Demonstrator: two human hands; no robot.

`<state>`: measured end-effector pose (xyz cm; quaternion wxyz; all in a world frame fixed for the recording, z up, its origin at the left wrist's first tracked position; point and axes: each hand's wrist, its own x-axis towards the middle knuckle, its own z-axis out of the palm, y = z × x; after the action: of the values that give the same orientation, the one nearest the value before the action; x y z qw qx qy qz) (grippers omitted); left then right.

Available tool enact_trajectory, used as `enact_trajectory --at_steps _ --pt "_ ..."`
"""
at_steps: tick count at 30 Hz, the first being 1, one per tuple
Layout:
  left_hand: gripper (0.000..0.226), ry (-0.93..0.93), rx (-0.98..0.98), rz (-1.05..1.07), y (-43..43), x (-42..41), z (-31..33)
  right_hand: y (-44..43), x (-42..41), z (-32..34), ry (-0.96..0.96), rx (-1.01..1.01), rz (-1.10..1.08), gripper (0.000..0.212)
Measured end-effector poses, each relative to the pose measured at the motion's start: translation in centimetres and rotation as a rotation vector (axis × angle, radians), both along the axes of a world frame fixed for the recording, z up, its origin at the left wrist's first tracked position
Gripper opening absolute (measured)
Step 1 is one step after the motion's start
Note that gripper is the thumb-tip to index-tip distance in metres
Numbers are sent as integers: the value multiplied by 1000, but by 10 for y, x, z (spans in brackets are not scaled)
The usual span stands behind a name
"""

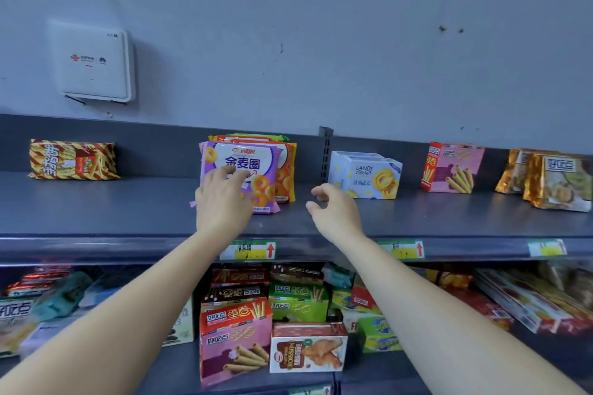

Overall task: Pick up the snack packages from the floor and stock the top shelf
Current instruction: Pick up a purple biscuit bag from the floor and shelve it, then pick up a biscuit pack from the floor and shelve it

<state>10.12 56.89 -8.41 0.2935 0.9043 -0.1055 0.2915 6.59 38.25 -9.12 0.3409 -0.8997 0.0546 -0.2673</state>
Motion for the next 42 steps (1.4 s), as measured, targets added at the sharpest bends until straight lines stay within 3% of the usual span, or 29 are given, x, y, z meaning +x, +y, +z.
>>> enact_trajectory --at_steps 4,16,25,32,42 --pt "32 -48 38 -154 -43 -44 -4 -42 -57 -4 -12 -55 -44 29" --pt "34 -44 216 -395 -174 -188 -57 -164 -247 -57 53 -238 -333 32" --pt "31 -125 376 -714 -264 -262 -96 -215 -368 -102 109 -287 -618 33" --pt "35 -156 437 -1026 -334 -319 -131 -234 -470 -135 217 -244 -915 33" --pt "24 -163 577 -1463 -388 -436 -194 -208 -603 -200 395 -103 -1320 34"
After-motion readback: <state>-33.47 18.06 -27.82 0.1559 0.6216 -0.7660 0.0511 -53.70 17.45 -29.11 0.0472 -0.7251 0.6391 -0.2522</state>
